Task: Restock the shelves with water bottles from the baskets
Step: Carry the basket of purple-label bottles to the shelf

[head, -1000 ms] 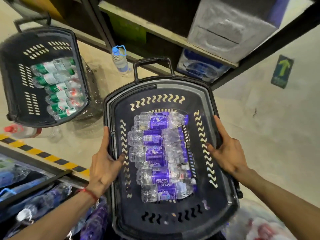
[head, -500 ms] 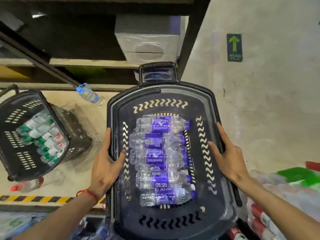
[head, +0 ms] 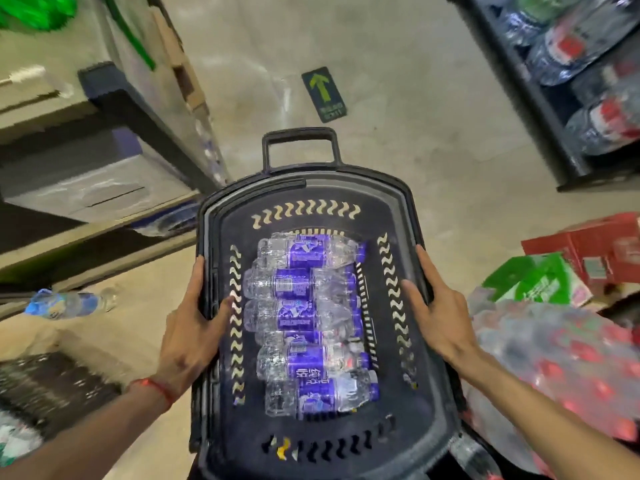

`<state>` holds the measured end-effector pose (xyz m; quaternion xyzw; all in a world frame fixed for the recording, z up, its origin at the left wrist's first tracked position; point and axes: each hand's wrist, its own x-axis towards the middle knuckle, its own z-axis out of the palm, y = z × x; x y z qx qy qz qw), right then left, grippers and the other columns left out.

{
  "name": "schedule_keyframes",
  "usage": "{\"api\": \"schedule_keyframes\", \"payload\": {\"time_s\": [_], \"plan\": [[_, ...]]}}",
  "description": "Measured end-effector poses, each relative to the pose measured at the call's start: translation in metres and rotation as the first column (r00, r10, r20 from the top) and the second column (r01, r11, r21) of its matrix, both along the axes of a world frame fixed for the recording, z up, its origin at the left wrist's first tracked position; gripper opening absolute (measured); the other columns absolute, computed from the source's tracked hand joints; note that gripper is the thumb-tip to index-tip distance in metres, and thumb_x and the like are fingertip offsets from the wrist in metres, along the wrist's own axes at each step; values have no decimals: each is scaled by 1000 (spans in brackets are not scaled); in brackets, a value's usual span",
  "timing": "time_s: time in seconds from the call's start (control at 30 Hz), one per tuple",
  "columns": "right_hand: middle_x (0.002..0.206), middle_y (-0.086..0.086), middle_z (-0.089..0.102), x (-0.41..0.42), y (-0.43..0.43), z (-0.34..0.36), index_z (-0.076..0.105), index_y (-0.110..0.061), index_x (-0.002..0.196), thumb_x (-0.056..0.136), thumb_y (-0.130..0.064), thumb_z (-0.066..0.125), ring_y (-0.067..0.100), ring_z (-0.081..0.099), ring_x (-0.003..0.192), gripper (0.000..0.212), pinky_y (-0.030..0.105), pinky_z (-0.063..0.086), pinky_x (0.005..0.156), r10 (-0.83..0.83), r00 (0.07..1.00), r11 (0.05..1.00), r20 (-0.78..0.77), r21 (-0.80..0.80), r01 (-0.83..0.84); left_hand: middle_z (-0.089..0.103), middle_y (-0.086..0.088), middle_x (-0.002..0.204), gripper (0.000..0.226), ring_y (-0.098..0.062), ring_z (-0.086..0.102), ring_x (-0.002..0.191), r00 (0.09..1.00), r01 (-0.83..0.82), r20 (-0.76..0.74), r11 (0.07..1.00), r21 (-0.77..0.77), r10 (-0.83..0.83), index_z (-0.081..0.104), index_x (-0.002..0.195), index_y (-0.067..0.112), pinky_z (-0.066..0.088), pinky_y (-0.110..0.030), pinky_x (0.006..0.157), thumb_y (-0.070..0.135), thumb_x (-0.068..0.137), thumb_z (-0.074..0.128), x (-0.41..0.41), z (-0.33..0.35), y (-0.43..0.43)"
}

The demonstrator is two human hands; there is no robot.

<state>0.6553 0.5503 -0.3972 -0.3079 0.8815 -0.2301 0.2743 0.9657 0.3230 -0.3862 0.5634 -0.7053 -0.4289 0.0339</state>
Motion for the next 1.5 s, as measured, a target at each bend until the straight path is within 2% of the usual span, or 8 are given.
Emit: {"api": "schedule_keyframes", "payload": {"time_s": [0.3,0.47,0.8,0.9,1.1,1.2,1.33,1.5], "plan": [[68,11,70,-104,24,37,21,-55,160,104,-53,53,15,65,58,65,33,54,76,-302,950,953,-80,2,303,61,11,122,85,-18,68,94,956,276,-117,959,66,-268,8,153,63,55,-37,91,33,98,65,-179,-6,-60],[41,2,46,-167,4,51,21,-53,161,103,-54,52,17,50,38,65,35,54,57,-410,899,907,-156,36,420,58,14,134,86,-20,70,106,900,419,-154,907,42,-408,8,155,61,55,-45,100,46,94,67,-287,-1,-112],[42,8,48,-294,-73,80,18,-52,162,101,-58,48,22,49,36,68,38,50,50,-586,795,807,-161,-19,591,53,15,119,83,-6,64,67,800,589,-99,806,-62,-592,7,160,51,54,-23,64,32,100,62,-488,45,-216],[75,27,71,-342,-97,70,20,-48,163,102,-56,50,31,60,44,69,39,54,57,-589,790,807,-169,-81,585,64,9,118,85,-9,67,72,779,616,-81,783,-89,-622,11,161,47,55,-26,73,27,99,66,-546,52,-248],[116,35,68,-457,-151,51,22,-51,162,104,-46,57,41,73,81,67,39,57,78,-583,806,811,-105,-143,567,59,0,141,83,-30,61,124,783,616,-11,777,-130,-622,11,162,44,48,-40,100,36,99,64,-655,54,-298],[104,31,72,-516,-171,45,17,-53,162,105,-48,54,34,70,62,68,39,59,72,-565,822,822,-66,-130,554,60,-10,143,84,-37,61,125,796,602,0,793,-92,-605,8,161,48,49,-44,102,47,97,63,-698,42,-316],[49,8,58,-590,-198,40,11,-57,161,104,-54,50,12,41,35,69,33,54,54,-524,848,851,-76,-63,521,56,-8,148,87,-37,64,120,818,574,-9,818,-49,-575,9,161,47,51,-45,100,41,96,66,-761,26,-345],[40,-3,39,-664,-241,35,8,-53,162,105,-52,52,8,31,32,73,32,48,44,-568,818,821,-98,4,571,54,8,135,88,-25,64,115,780,624,-46,781,-9,-624,11,163,38,50,-42,101,43,96,68,-859,16,-393]]}}
